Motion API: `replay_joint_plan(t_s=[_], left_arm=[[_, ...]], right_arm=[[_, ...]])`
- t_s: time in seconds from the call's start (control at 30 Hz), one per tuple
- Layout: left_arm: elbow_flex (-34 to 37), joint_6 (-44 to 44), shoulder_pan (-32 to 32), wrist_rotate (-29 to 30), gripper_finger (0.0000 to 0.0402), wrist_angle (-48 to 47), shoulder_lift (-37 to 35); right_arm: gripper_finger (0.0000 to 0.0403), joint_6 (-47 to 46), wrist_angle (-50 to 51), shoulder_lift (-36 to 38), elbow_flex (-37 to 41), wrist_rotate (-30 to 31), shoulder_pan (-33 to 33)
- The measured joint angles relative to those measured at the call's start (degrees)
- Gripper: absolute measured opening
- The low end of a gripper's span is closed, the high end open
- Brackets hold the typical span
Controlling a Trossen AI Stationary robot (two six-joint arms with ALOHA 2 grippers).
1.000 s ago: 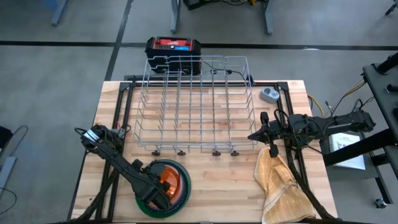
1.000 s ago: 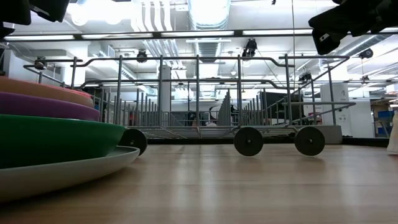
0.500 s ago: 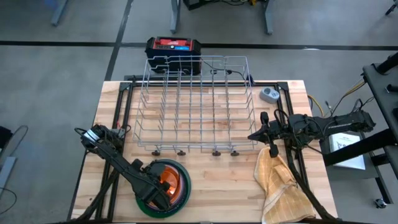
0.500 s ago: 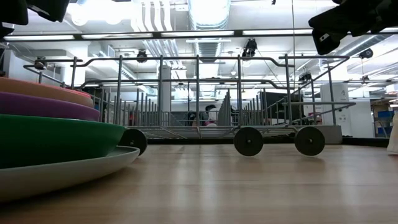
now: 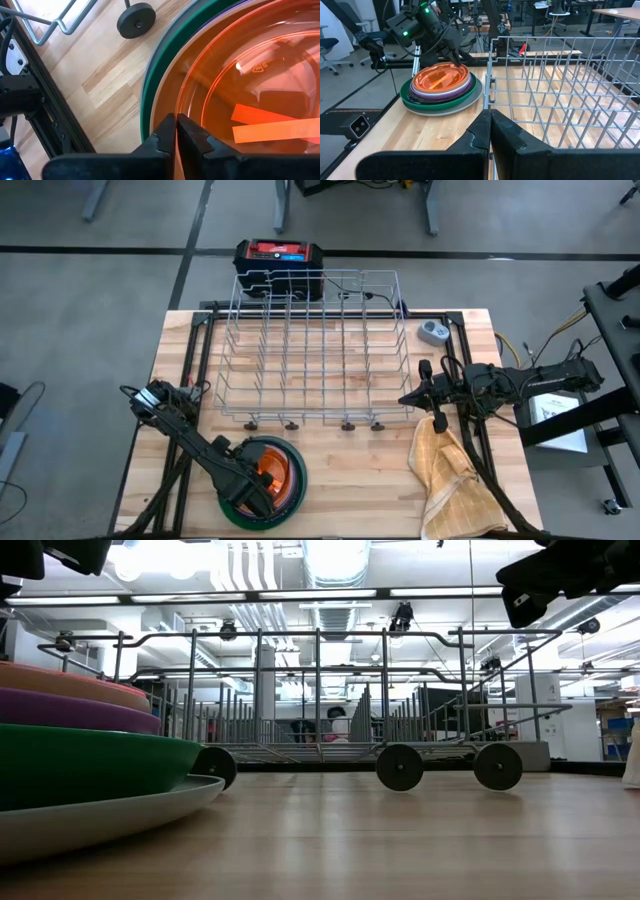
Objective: Sort dishes
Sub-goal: Put the transparent orange plate into the dish rack
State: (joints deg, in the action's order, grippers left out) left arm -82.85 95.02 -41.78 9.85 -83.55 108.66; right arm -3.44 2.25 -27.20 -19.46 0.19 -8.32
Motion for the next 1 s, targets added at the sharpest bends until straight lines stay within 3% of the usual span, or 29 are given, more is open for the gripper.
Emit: replay_joint_plan(t_s=[0.2, 0.47, 1.0], left_arm=[[-0.5, 0.0, 0.0, -0.4, 0.0000, -0.9, 0.0], [-8.0, 0.0, -0.2, 3.0, 0.0000, -6.5, 0.0], [-12.7, -4.8, -0.4, 3.1, 0.0000, -6.5, 0.0]], right_arm=[[0.0002, 0.0, 0.0, 0.0, 0.0, 0.0, 0.0], [0.0002, 0.0, 0.0, 0.0, 0.0, 0.0, 0.0], [0.0002, 0.3, 0.0, 0.0, 0.0, 0.0, 0.0]])
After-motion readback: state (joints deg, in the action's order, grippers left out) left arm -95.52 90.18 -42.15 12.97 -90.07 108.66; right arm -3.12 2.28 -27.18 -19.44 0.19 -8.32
